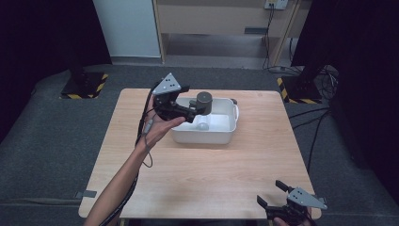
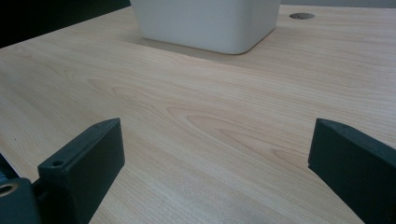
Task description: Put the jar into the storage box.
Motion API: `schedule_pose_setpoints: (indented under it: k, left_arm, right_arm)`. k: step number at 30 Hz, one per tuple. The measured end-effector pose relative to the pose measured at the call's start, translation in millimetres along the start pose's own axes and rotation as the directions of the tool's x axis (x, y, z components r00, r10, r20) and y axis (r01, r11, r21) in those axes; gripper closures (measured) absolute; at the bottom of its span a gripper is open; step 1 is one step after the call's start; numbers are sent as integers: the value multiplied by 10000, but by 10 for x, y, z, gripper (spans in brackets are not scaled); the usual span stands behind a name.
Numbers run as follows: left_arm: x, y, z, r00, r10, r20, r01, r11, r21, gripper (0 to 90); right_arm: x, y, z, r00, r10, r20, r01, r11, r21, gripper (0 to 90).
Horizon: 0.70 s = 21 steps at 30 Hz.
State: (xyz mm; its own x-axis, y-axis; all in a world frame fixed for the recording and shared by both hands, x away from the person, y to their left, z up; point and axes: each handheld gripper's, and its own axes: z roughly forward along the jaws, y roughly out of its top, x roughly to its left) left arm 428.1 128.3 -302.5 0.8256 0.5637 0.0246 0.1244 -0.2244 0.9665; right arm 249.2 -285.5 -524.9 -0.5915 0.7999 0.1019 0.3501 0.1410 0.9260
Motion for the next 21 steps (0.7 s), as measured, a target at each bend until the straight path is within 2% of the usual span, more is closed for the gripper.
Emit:
schedule_pose_setpoints:
  k: [11, 21]
  left_arm:
    - [14, -300, -373, 9992, -409, -29, 409, 9991, -92, 33]
    - [-1, -515, -673, 9991, -406, -96, 404, 9991, -160, 33]
  right_arm:
    - [3, 2, 1, 10000, -17, 24, 17, 10000, 0, 35]
    - [3, 2, 3, 10000, -7, 32, 7, 10000, 6, 35]
